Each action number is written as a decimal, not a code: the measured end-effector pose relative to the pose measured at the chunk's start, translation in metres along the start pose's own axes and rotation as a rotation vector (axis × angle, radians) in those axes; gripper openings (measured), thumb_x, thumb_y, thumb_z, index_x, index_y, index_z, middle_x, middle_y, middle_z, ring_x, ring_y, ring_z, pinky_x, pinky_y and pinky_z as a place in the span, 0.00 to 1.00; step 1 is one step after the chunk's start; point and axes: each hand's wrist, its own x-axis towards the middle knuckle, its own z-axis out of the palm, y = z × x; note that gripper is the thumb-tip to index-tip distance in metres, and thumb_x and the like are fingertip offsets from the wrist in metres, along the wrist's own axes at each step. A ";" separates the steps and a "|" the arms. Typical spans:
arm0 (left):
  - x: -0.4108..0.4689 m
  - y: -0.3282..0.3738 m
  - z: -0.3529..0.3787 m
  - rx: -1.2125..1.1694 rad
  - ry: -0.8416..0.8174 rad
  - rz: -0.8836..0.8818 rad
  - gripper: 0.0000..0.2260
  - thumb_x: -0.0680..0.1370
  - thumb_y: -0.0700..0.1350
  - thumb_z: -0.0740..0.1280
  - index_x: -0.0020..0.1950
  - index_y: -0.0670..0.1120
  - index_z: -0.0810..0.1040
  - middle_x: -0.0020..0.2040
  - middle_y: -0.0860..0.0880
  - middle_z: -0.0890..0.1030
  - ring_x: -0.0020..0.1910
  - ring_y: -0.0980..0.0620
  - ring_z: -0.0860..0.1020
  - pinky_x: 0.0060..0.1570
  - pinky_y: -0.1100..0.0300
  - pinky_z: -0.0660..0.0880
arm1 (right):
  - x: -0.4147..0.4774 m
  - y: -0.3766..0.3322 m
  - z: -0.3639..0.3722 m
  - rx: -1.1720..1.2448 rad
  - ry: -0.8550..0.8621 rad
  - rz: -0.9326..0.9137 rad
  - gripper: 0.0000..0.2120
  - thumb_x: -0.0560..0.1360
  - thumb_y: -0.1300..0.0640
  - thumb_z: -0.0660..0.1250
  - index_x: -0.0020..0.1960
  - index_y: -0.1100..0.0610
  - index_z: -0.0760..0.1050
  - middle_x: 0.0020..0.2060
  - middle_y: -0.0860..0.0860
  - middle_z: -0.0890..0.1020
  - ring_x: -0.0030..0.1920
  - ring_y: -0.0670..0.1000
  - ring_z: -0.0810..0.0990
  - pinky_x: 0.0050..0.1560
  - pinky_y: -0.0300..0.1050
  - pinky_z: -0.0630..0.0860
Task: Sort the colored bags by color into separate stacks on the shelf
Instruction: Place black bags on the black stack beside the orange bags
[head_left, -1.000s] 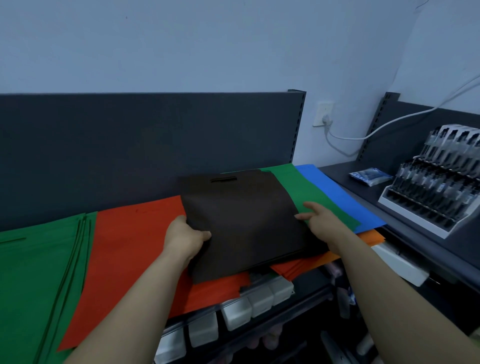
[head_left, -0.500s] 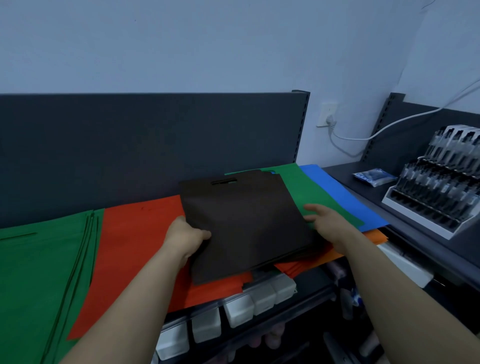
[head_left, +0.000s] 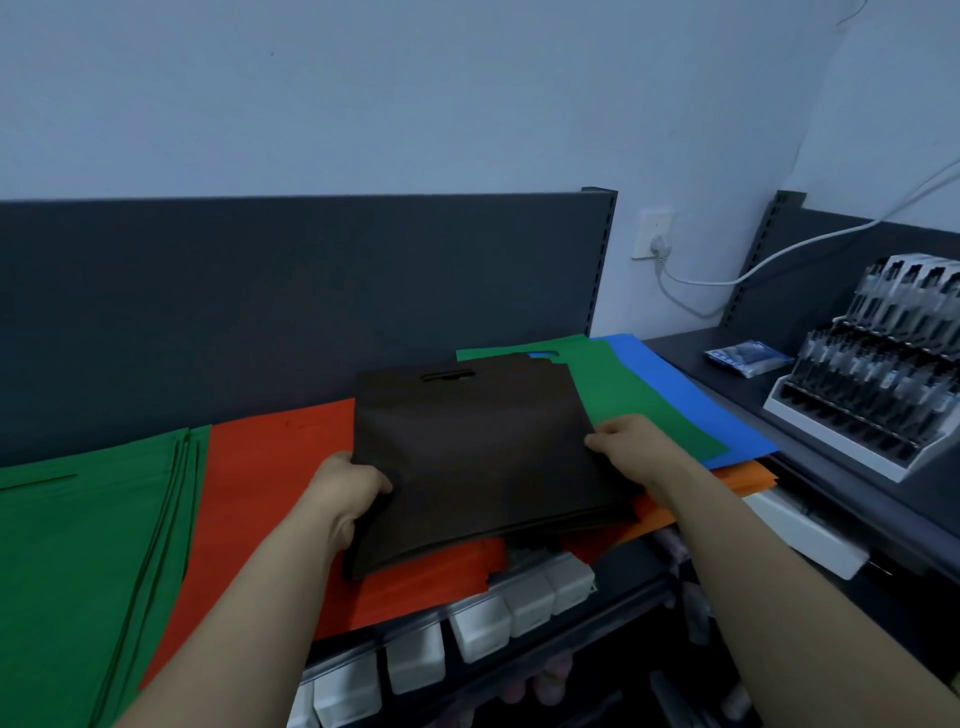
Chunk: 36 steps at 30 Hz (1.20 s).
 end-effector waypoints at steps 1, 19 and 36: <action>0.000 0.000 0.001 -0.011 -0.013 -0.007 0.14 0.73 0.28 0.64 0.57 0.36 0.75 0.47 0.38 0.80 0.40 0.43 0.78 0.34 0.59 0.73 | -0.001 -0.003 -0.002 0.057 -0.002 0.009 0.11 0.79 0.59 0.63 0.53 0.65 0.80 0.47 0.59 0.83 0.43 0.55 0.81 0.44 0.43 0.77; -0.010 0.016 -0.048 0.019 0.223 0.326 0.18 0.71 0.33 0.65 0.61 0.45 0.74 0.54 0.47 0.81 0.53 0.46 0.79 0.56 0.53 0.75 | -0.006 -0.059 0.041 -0.106 0.265 -0.358 0.13 0.72 0.54 0.73 0.53 0.59 0.79 0.42 0.52 0.81 0.48 0.54 0.80 0.46 0.42 0.71; -0.124 -0.045 -0.328 0.016 0.604 0.330 0.15 0.75 0.35 0.61 0.57 0.52 0.72 0.48 0.55 0.78 0.48 0.52 0.76 0.42 0.60 0.72 | -0.144 -0.217 0.254 -0.028 0.053 -0.652 0.24 0.71 0.50 0.73 0.64 0.58 0.75 0.49 0.53 0.82 0.52 0.53 0.81 0.56 0.47 0.76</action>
